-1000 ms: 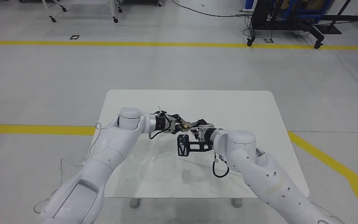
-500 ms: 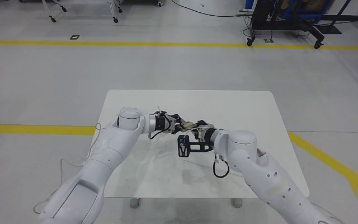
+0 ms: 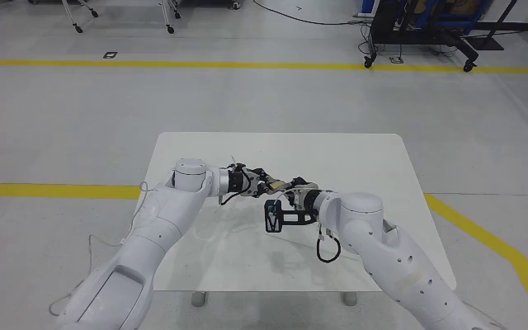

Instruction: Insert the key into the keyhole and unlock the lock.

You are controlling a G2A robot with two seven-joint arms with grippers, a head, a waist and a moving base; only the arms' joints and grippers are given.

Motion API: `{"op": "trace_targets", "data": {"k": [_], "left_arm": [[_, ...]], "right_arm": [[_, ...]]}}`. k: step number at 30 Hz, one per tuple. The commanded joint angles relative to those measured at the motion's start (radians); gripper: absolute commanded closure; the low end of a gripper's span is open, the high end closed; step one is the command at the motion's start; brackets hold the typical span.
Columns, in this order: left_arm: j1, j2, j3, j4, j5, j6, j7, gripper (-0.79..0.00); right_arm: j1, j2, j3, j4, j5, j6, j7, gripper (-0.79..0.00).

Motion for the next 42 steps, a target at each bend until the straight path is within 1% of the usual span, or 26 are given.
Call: {"op": "trace_targets", "data": {"k": [1, 10, 31, 42], "left_arm": [[0.001, 0.0, -0.001, -0.001, -0.001, 0.001, 0.002, 0.0], [0.002, 0.001, -0.003, -0.002, -0.004, 0.004, -0.002, 0.0], [-0.001, 0.0, -0.001, 0.001, -0.008, 0.012, -0.016, 0.0], [-0.001, -0.001, -0.001, 0.003, -0.013, 0.01, -0.02, 0.0]], "right_arm": [[-0.001, 0.0, 0.001, -0.002, -0.001, -0.002, -0.001, 0.0], [-0.004, 0.0, 0.005, 0.003, -0.002, -0.006, -0.013, 0.0], [0.023, -0.01, -0.011, 0.026, 0.0, -0.007, 0.009, 0.0], [0.01, -0.01, -0.003, 0.013, -0.005, -0.004, 0.013, 0.0]]}}
